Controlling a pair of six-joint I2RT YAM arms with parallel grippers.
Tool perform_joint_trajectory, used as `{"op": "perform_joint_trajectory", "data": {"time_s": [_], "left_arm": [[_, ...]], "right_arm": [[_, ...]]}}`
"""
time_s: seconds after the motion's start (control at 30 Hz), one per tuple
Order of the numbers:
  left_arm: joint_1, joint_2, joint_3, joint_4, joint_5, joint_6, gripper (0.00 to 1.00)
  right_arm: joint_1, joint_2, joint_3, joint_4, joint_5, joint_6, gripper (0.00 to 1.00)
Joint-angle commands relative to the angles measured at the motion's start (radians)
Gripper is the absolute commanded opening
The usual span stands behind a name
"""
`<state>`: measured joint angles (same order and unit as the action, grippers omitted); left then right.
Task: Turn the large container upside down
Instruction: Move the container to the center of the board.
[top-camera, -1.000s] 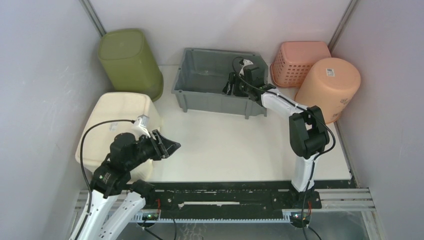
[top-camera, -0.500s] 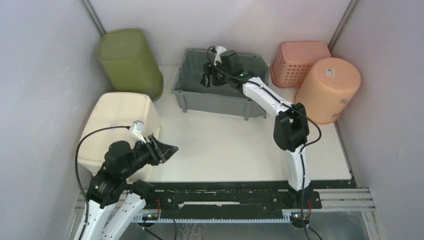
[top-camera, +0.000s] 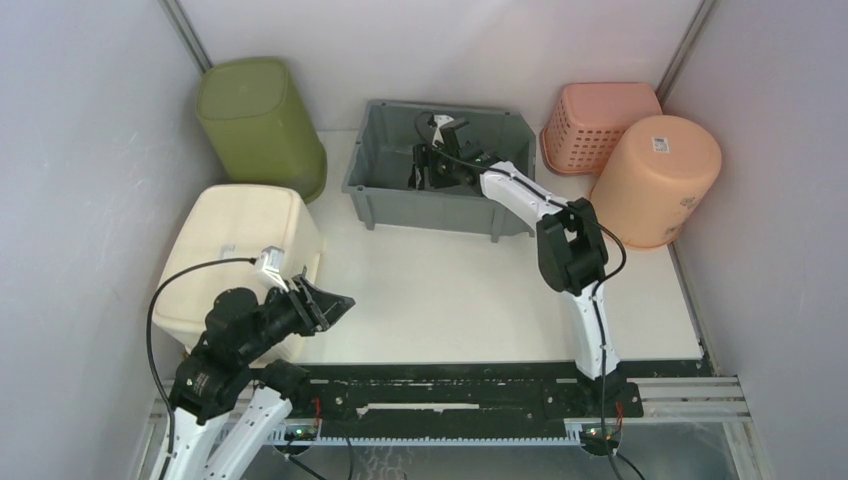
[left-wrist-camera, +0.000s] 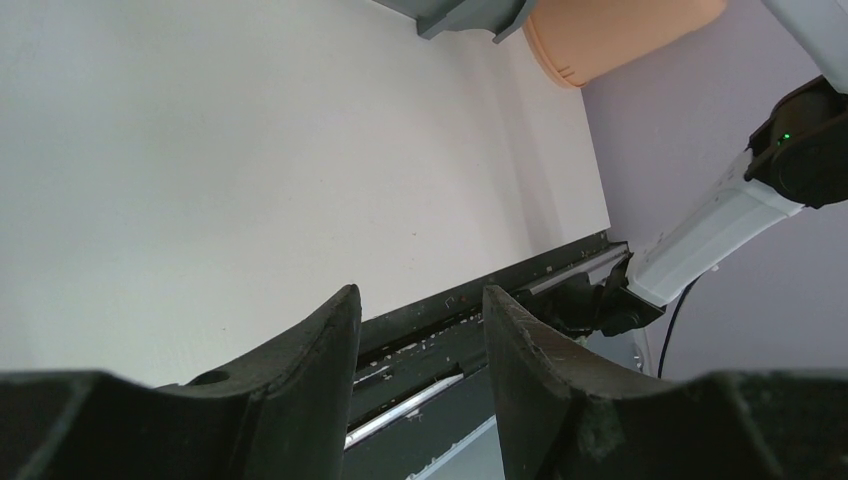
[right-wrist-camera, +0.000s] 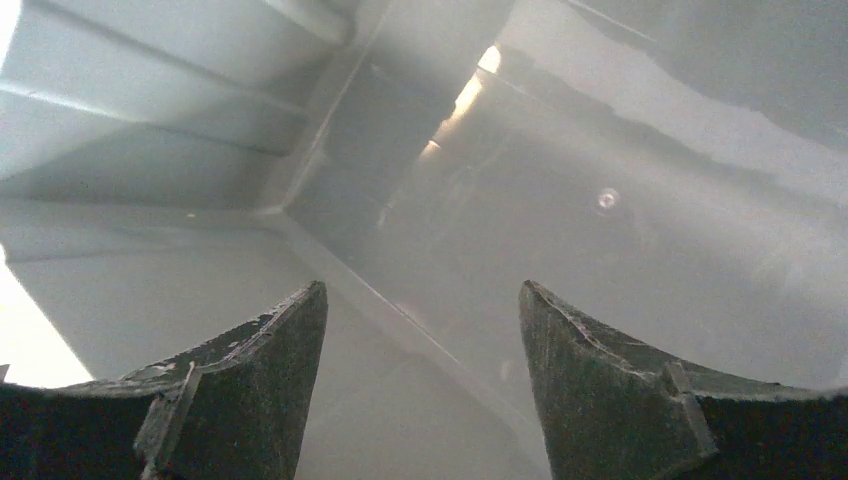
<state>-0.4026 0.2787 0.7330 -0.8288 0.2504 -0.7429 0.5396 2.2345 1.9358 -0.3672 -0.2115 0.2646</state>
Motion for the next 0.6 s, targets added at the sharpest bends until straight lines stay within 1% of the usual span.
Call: {"op": "perform_joint_trajectory", "data": {"time_s": [0.0,0.2,0.57], "left_arm": [[0.007,-0.013,-0.005,0.013,0.015,-0.013,0.53],[0.007,-0.019,-0.004,0.006,0.015,-0.012,0.53],[0.007,-0.012,0.001,0.007,0.012,-0.006,0.53]], "right_arm": [[0.010,-0.113,-0.122,0.038,-0.023,0.017,0.78],[0.029,-0.199,-0.254,0.083,-0.031,0.025,0.78],[0.102,-0.313,-0.416,0.111,0.040,0.067,0.78]]}}
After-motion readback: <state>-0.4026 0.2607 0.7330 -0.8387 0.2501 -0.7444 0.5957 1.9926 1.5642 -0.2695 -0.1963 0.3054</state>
